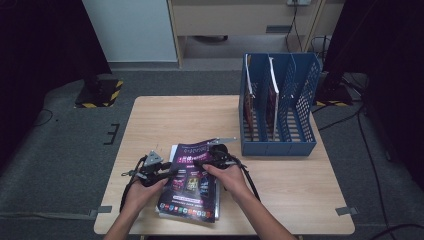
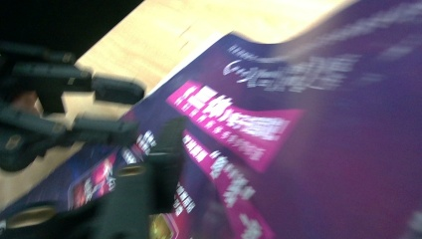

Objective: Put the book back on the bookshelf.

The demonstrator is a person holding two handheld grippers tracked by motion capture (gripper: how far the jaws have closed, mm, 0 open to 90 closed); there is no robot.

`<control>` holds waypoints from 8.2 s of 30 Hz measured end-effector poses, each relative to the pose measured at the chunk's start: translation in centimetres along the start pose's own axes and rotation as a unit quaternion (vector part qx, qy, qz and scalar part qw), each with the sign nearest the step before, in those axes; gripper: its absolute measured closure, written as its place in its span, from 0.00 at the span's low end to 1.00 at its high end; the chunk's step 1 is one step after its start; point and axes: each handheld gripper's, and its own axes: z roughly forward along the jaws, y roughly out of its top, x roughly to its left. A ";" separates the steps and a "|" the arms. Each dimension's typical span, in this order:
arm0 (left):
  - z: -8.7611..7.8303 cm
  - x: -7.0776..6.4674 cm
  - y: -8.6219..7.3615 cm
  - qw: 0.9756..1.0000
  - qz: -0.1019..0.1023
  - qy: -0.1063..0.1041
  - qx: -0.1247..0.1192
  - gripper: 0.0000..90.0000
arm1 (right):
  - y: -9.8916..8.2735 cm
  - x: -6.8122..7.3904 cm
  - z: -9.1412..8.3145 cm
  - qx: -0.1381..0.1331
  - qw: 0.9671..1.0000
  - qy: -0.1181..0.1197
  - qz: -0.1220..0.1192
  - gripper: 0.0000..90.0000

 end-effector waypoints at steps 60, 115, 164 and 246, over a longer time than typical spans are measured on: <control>0.6 -1.2 0.8 0.988 -0.025 -0.151 0.022 0.78 | 2.7 0.9 -7.0 -0.181 0.968 0.031 -0.170 0.91; -3.7 -0.3 2.9 0.992 0.060 -0.073 -0.081 0.93 | 9.3 2.6 -9.6 -0.187 0.952 0.116 -0.211 0.82; -2.4 6.2 -1.7 0.994 -0.045 0.093 0.026 0.06 | 9.3 1.9 -12.0 -0.243 0.952 0.049 -0.181 0.93; -0.9 5.9 -2.5 0.993 -0.023 0.108 0.052 0.00 | 1.1 -5.4 -25.9 -0.262 0.954 -0.008 -0.145 0.93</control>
